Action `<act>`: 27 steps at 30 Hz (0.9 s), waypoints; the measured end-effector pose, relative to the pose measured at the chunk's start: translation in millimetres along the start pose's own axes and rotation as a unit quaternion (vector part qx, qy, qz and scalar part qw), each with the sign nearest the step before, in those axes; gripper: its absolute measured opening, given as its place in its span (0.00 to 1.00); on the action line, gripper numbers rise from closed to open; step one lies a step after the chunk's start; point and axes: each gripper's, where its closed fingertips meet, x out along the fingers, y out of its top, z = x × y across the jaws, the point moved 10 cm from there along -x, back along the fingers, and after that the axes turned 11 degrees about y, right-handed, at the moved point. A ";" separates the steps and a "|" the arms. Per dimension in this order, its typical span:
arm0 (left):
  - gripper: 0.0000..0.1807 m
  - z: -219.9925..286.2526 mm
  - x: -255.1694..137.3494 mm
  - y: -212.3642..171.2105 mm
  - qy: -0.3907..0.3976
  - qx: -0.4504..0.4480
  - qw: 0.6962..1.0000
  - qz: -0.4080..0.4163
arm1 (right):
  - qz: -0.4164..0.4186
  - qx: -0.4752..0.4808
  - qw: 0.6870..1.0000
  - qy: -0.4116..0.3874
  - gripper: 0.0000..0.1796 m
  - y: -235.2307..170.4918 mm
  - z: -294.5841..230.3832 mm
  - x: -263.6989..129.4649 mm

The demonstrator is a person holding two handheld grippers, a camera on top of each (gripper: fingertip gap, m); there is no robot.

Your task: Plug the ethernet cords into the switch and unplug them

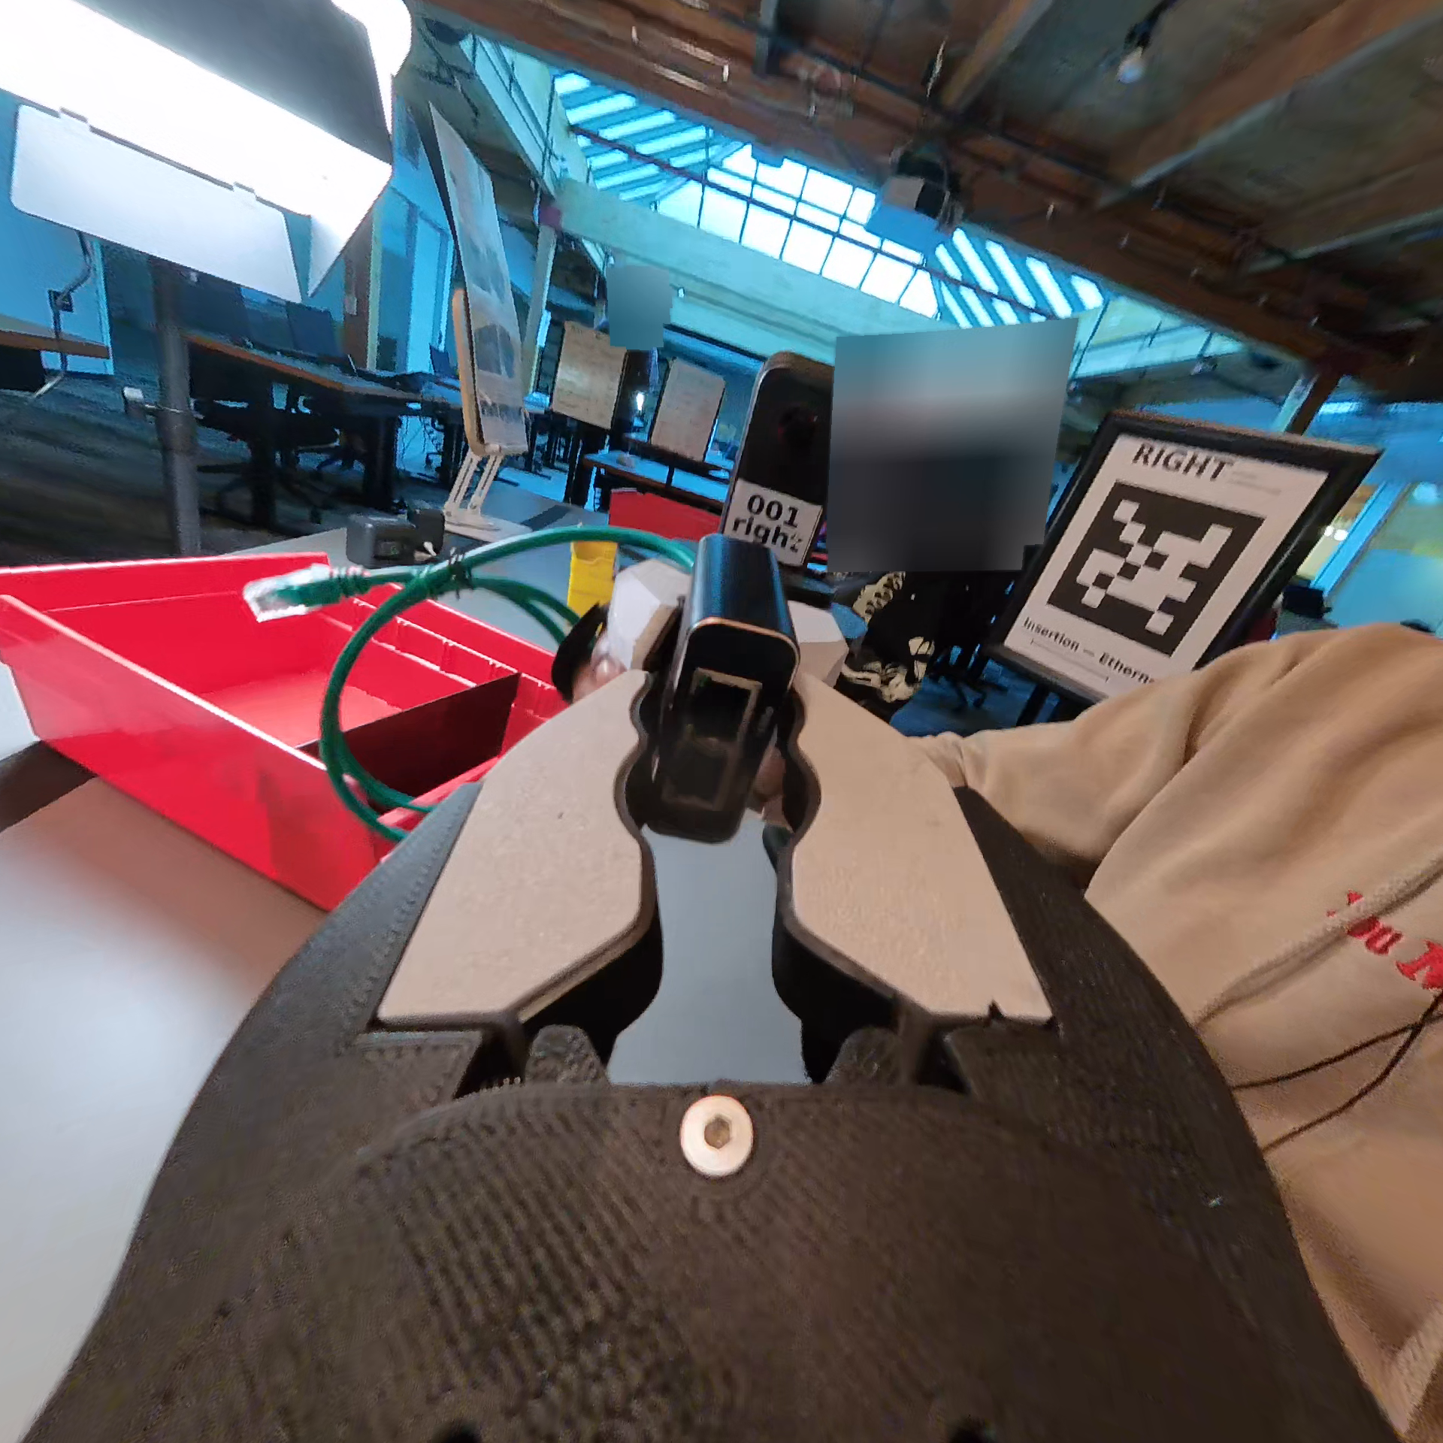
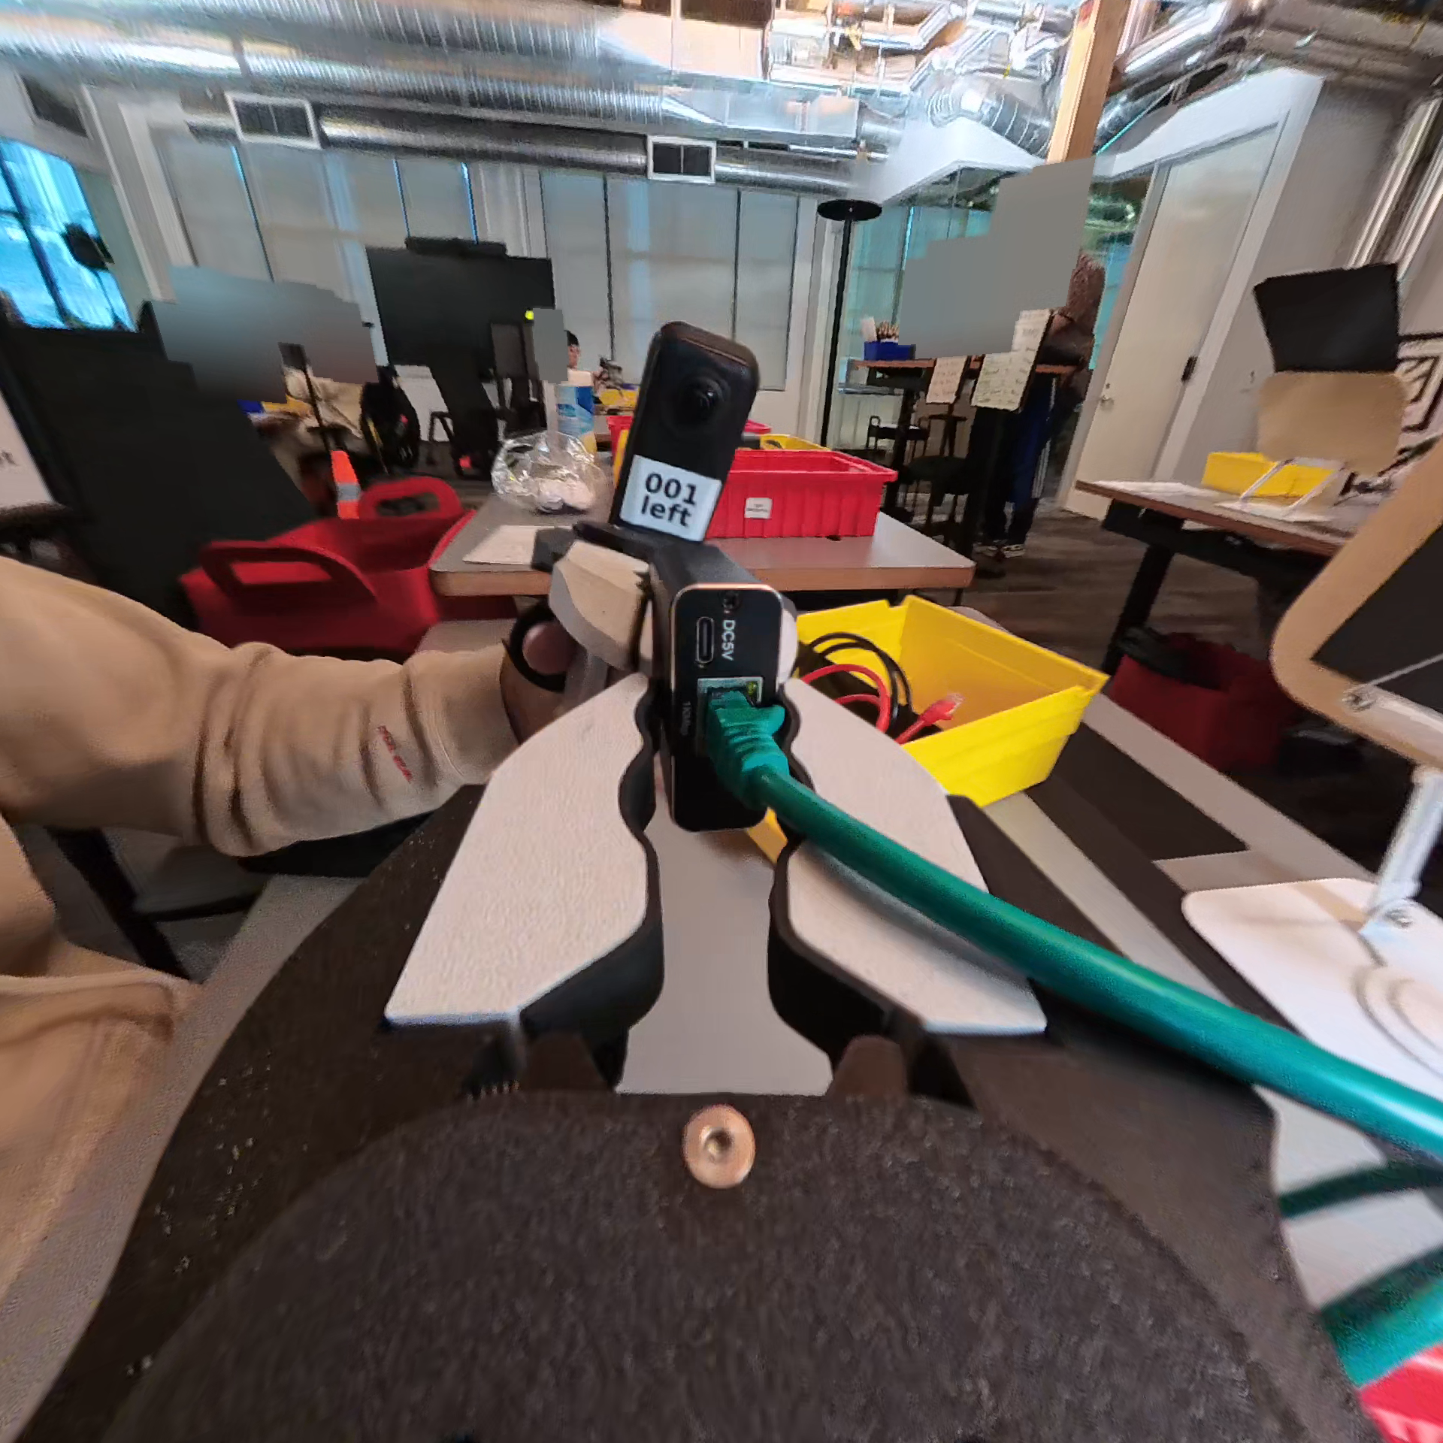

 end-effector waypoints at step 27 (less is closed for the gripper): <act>0.11 -137.3 -121.8 -43.7 0.507 -0.013 0.780 -0.365 | -0.013 -0.063 0.993 -0.096 0.15 29.6 6.5 -39.2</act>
